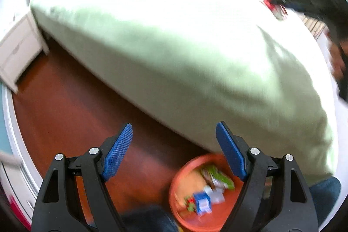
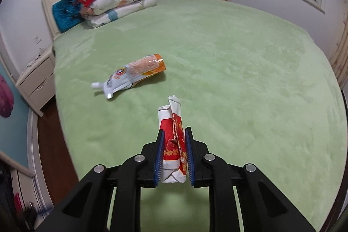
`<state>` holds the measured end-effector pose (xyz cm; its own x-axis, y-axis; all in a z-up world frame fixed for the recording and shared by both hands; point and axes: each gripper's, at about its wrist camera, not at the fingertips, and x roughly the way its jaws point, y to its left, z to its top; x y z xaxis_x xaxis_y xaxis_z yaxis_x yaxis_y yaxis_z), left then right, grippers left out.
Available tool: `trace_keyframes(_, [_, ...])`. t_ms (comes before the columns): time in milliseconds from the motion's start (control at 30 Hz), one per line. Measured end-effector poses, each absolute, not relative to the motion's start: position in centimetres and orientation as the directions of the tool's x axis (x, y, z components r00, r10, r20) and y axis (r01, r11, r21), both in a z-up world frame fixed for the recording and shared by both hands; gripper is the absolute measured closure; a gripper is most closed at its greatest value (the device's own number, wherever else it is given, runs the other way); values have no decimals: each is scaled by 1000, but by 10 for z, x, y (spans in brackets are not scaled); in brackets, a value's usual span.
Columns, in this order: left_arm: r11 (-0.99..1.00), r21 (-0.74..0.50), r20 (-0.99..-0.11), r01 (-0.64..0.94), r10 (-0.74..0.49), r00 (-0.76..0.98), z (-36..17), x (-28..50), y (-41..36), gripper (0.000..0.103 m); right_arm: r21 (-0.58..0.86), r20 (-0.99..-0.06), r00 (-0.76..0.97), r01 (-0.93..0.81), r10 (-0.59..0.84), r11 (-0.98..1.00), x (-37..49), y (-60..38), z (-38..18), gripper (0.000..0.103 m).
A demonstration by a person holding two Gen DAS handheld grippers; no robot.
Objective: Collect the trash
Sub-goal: 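Grasp the red wrapper with the right tool and lift it, then grasp the orange-white pouch with the left tool while the right tool holds the wrapper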
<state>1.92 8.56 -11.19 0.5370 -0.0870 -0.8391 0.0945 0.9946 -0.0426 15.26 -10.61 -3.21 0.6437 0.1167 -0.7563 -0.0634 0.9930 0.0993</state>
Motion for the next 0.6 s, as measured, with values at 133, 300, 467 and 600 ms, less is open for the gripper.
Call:
trace_keyframes(133, [985,37,-806,169,-70,588,-87,81,76,26,105,-750,646,-99,144,990,120,-111,-31,84])
trace_keyframes(300, [956,137,-808,261,-44,587,-74,154,57,26,123,-736,651,-141,186,982,81,-118,-35,84])
trace_keyframes(467, [923,229,-800,308,-2,600,-76,210,24,26,178,-716,656,-158,238,971,53,-128,-32,84])
trace_keyframes(600, [919,246,-798,309,11,602,-80,257,1,26,210,-697,668,-160,262,965,36,-135,-29,84])
